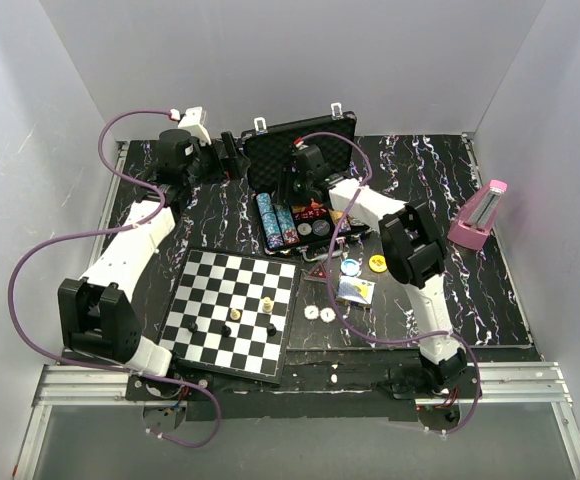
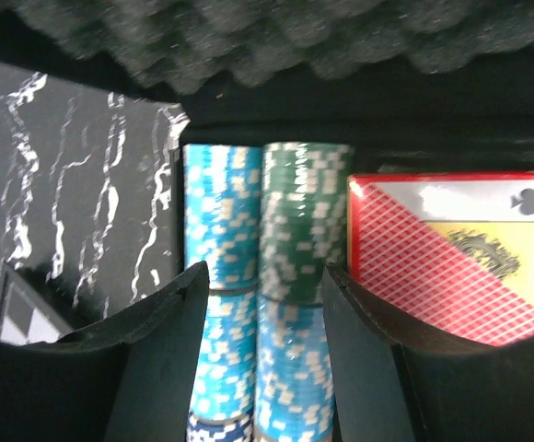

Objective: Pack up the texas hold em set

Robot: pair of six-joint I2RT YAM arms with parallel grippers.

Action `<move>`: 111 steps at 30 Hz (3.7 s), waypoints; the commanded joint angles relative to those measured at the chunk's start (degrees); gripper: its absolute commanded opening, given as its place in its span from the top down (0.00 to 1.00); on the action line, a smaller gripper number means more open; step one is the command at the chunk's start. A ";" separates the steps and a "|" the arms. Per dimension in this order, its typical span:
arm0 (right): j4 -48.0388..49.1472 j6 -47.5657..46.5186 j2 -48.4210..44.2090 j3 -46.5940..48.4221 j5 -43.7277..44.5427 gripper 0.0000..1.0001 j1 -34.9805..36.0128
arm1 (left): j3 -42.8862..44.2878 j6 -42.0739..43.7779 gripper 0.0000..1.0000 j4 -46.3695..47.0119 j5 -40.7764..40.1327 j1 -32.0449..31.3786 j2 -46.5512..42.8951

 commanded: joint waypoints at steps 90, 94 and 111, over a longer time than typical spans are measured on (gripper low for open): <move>-19.32 10.55 -51.40 -45.45 28.66 0.17 3.20 | -1.49 -0.25 0.02 0.26 1.94 1.04 -5.36; -21.71 16.88 -55.01 -51.96 28.50 0.14 5.05 | -1.66 -0.86 0.02 0.61 2.64 1.04 -5.27; -19.25 22.43 -49.49 -56.02 23.22 0.09 5.58 | -2.19 -1.56 0.02 1.49 3.52 1.04 -6.41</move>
